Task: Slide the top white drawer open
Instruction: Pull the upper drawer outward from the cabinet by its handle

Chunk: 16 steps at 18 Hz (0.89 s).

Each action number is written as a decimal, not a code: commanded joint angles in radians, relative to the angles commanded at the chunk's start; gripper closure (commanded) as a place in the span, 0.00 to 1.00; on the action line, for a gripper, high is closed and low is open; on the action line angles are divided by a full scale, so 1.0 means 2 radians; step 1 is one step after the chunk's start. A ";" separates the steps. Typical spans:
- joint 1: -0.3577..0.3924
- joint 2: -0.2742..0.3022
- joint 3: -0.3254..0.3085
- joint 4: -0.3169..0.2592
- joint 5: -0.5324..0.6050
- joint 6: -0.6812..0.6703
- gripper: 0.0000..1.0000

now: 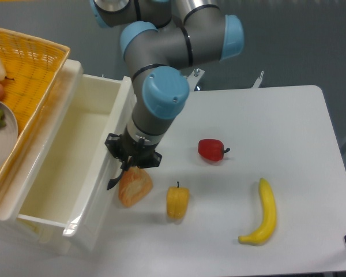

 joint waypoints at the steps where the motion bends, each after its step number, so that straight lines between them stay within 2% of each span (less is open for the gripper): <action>1: 0.004 0.000 0.001 0.000 0.000 0.001 0.96; 16: 0.047 -0.005 0.001 -0.002 0.010 0.044 0.96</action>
